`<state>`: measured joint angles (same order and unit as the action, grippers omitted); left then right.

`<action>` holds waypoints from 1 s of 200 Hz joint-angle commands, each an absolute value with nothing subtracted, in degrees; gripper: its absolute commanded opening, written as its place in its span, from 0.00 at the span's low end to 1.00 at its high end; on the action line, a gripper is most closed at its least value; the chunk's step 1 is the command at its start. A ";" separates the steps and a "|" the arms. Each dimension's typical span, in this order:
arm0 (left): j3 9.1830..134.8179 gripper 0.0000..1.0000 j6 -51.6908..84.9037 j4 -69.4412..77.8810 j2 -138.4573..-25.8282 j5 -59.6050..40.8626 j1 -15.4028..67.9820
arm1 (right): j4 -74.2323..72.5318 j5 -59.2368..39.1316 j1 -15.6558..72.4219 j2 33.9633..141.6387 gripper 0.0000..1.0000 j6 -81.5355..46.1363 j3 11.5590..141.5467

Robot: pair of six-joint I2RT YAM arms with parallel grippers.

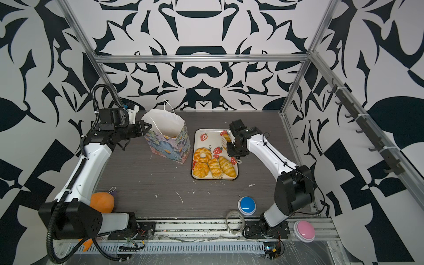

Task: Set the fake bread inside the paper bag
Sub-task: 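Close the tongs on the striped roll and lift it toward the bag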

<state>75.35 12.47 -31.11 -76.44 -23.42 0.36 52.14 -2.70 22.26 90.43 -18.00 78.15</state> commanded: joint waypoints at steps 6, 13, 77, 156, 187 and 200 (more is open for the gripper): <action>74.42 0.02 12.92 -31.29 -75.50 -24.24 0.18 | 52.65 -2.73 22.59 87.36 0.39 -17.58 84.23; 74.49 0.02 12.90 -31.29 -75.50 -24.26 0.18 | 52.74 -3.04 22.59 87.36 0.39 -17.53 85.40; 74.44 0.02 13.04 -31.16 -75.70 -24.74 0.17 | 52.64 -8.07 22.58 87.63 0.39 -17.78 95.39; 74.36 0.02 13.22 -31.06 -75.76 -24.96 0.15 | 47.47 -17.10 24.87 87.89 0.39 -18.19 108.38; 74.36 0.02 13.25 -31.02 -75.76 -25.05 0.18 | 44.58 -23.84 25.14 88.36 0.39 -18.49 112.16; 74.40 0.02 13.22 -31.02 -75.79 -25.04 0.18 | 44.19 -25.29 25.38 88.80 0.39 -18.51 113.59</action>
